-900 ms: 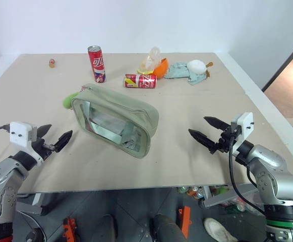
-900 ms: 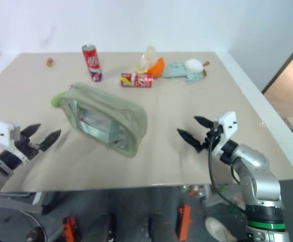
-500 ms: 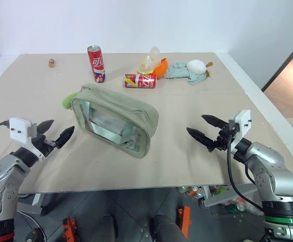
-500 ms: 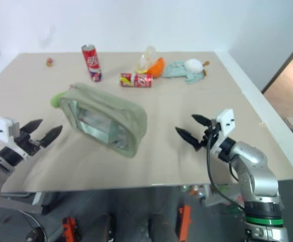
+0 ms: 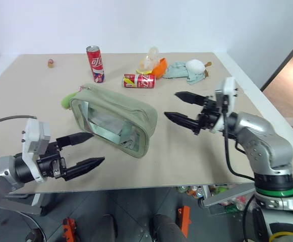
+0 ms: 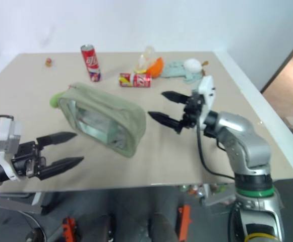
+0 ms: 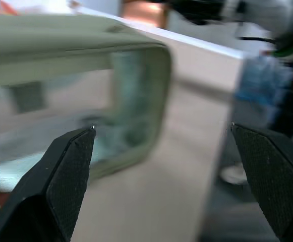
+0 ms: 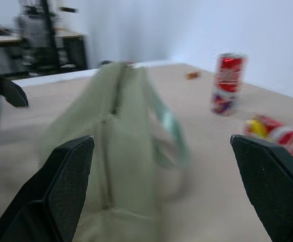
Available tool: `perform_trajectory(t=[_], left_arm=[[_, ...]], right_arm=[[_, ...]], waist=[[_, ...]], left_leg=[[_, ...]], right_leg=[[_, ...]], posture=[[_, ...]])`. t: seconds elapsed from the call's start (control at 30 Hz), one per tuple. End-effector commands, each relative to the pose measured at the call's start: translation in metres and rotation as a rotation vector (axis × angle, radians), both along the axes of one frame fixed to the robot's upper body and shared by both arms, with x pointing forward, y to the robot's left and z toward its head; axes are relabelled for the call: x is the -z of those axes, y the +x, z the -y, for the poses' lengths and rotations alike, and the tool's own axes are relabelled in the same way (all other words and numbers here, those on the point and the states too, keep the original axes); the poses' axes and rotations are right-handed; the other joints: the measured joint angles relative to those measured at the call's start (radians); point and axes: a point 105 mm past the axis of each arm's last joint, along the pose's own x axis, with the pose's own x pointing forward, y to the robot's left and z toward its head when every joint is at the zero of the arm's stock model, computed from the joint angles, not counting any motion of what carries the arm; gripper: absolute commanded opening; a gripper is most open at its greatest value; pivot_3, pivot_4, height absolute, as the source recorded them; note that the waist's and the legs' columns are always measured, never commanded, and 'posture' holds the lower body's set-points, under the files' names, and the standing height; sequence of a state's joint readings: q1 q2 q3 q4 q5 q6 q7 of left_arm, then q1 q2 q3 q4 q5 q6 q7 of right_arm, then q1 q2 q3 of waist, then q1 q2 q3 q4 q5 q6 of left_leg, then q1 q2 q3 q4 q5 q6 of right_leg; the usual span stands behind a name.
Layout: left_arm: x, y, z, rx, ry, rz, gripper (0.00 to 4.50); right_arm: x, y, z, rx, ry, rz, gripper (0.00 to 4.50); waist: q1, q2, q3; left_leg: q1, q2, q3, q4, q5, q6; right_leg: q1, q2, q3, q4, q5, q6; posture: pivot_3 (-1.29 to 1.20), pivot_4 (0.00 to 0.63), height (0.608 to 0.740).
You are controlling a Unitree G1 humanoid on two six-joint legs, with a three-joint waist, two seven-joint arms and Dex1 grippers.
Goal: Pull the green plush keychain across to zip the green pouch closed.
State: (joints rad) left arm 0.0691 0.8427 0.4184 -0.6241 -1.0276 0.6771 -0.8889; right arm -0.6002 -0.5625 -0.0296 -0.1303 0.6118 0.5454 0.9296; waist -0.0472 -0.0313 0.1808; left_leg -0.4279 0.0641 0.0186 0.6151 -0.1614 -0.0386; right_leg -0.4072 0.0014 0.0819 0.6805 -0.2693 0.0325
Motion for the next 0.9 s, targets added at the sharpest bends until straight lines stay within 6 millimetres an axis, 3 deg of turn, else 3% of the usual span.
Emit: perform_trajectory(t=[0.03,0.23,0.47,0.67,0.9], left_arm=[[-0.005,-0.003,0.02,0.096,0.012,0.028,4.46],[-0.002,0.002,0.026,0.101,0.013,0.042,4.46],[0.001,0.003,0.026,0.085,0.01,0.048,4.5],[0.002,0.004,0.028,0.091,0.003,0.05,4.5],[0.003,0.005,0.027,0.086,0.002,0.051,4.5]], right_arm=[[0.006,0.01,-0.011,-0.06,-0.045,-0.017,4.48],[0.011,0.022,-0.016,-0.09,-0.038,-0.06,4.48],[0.013,0.019,-0.019,-0.137,-0.018,-0.088,2.31],[0.012,0.009,-0.027,-0.207,-0.022,-0.102,0.16],[0.004,0.005,-0.025,-0.238,-0.061,-0.05,0.07]], waist=[[0.001,0.0,0.0],[0.0,0.0,0.0],[0.0,0.0,0.0],[0.0,0.0,0.001],[0.0,0.0,0.001]], left_leg=[[-0.001,0.0,0.0,0.0,0.0,0.0],[-0.003,-0.001,0.001,0.001,-0.002,0.002],[-0.003,0.0,-0.001,0.0,-0.005,0.003],[-0.003,0.0,-0.001,0.0,-0.006,0.003],[-0.003,0.0,-0.001,0.001,-0.005,0.003]], right_leg=[[0.0,0.0,0.0,0.0,0.0,0.0],[-0.002,0.0,0.001,0.0,0.0,0.006],[-0.002,0.003,0.001,0.0,-0.002,0.003],[-0.002,0.002,0.001,0.0,-0.002,0.004],[-0.001,0.002,0.001,0.0,-0.002,0.005]], posture=[[0.0,0.15,0.74],[0.0,0.15,0.74],[0.0,0.15,0.74],[0.0,0.15,0.74],[0.0,0.15,0.74]])
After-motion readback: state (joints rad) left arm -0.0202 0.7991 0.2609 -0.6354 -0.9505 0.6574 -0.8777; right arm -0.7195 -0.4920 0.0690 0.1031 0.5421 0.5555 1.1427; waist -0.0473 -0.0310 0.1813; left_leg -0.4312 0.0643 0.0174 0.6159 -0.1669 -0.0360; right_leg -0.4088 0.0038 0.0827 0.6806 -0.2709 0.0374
